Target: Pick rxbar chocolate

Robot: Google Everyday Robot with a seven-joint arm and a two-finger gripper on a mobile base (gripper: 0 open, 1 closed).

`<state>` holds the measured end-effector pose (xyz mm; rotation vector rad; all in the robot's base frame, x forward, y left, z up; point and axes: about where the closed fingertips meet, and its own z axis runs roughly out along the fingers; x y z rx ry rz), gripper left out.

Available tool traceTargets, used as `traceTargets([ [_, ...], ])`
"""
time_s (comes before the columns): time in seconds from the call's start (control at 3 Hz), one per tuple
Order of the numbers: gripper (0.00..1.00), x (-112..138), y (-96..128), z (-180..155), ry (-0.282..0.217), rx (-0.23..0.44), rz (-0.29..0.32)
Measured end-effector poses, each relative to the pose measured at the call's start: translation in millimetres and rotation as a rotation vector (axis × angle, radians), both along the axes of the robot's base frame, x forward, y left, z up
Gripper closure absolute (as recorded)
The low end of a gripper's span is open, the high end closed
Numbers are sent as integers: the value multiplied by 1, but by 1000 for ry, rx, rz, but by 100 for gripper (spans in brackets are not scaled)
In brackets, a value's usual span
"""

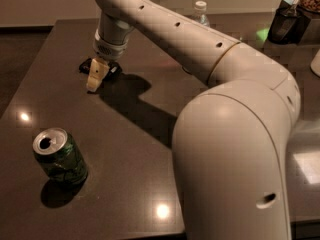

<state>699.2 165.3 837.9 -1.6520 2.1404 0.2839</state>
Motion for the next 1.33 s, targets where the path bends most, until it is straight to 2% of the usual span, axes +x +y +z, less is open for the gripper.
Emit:
traceTargets([
  [0.67, 62, 3, 3, 4, 24, 22, 44],
  [1.0, 86, -2, -4, 23, 15, 61, 69],
  [1.33, 100, -13, -17, 48, 9, 93, 101],
])
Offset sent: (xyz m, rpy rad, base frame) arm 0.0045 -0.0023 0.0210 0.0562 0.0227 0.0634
